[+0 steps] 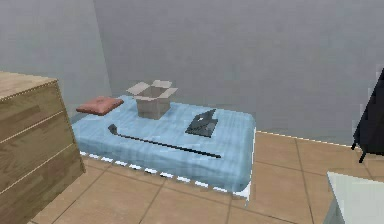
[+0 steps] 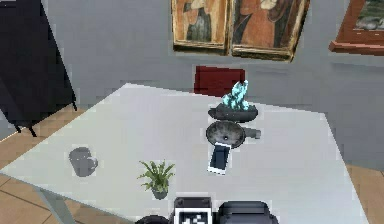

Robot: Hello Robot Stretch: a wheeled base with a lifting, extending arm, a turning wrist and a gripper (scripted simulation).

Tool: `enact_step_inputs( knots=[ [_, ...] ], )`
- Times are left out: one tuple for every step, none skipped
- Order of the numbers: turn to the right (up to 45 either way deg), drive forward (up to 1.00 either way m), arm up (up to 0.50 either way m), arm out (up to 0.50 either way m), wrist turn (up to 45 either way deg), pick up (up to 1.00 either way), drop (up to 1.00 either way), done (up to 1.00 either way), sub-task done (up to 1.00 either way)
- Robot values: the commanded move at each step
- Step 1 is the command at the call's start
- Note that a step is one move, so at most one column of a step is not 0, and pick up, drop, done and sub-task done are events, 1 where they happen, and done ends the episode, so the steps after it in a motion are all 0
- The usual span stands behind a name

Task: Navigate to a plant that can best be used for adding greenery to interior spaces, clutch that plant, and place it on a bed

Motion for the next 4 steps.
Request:
enact_step_inputs(
  knots=[
    [0.0, 0.00, 0.00, 0.18, 0.0, 0.00, 0.00, 0.00, 0.00],
    [0.0, 0.00, 0.00, 0.00, 45.0, 0.00, 0.00, 0.00, 0.00],
    [0.0, 0.00, 0.00, 0.00, 45.0, 0.00, 0.00, 0.00, 0.00],
    [0.0, 0.00, 0.00, 0.00, 45.0, 0.00, 0.00, 0.00, 0.00]
  ],
)
